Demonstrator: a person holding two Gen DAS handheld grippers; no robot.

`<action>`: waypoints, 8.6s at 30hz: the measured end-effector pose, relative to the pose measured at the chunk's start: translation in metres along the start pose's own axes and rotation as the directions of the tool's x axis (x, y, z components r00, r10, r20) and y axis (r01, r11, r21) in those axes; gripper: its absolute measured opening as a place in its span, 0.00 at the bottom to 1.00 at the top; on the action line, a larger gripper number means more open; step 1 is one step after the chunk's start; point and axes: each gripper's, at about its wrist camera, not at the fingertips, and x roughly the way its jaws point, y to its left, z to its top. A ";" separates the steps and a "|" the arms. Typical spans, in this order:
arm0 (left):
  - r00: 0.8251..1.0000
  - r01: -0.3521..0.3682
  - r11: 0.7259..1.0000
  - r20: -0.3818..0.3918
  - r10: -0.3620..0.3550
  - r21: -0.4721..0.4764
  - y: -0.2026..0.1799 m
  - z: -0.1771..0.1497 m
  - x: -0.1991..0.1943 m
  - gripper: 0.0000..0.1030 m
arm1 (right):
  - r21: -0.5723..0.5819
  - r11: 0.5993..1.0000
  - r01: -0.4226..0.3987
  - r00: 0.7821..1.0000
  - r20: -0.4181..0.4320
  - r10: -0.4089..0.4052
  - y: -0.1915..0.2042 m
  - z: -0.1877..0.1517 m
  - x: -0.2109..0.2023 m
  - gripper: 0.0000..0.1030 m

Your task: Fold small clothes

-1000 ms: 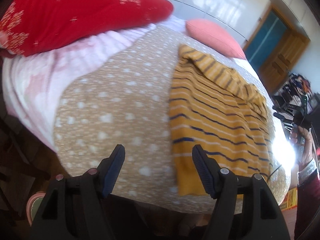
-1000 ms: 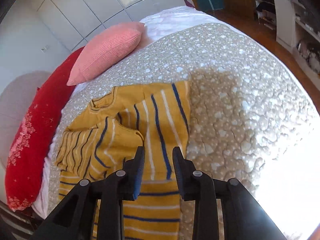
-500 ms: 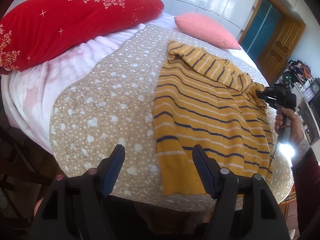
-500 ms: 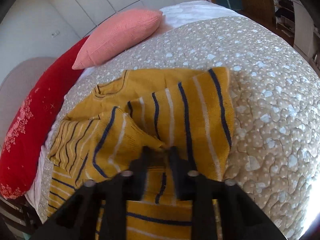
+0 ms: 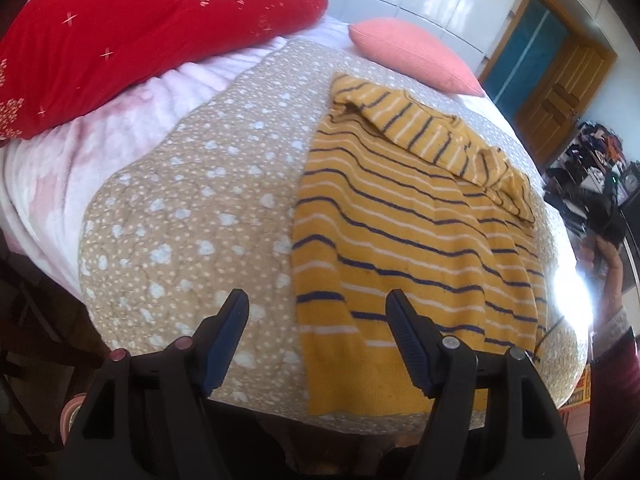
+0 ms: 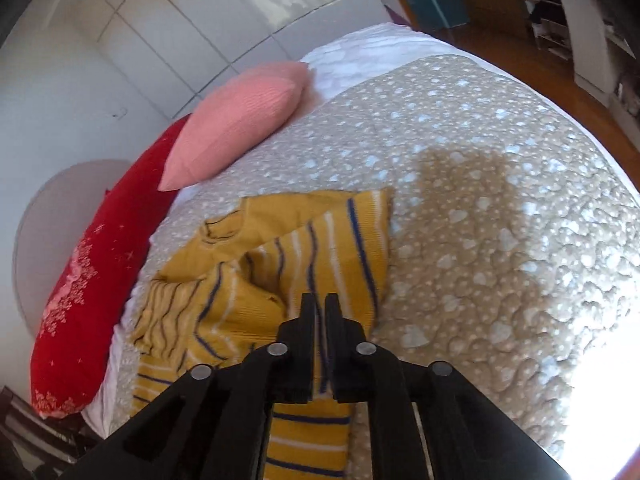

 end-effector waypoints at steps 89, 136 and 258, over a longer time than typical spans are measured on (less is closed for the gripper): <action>0.984 0.150 0.986 -0.085 -0.156 -0.072 0.035 -0.011 0.036 0.15 | -0.159 0.986 -0.058 0.981 -0.190 0.027 0.022 -0.191 -0.082 0.66; 0.967 0.245 0.969 0.069 -0.245 0.010 0.008 -0.047 -0.055 0.07 | -0.042 0.950 -0.308 0.945 -0.127 0.301 0.046 -0.253 -0.159 0.11; 0.926 -0.122 0.986 0.371 0.073 0.112 -0.064 -0.047 -0.067 0.96 | -0.344 0.915 0.212 0.966 -0.066 -0.248 0.078 -0.262 -0.103 0.66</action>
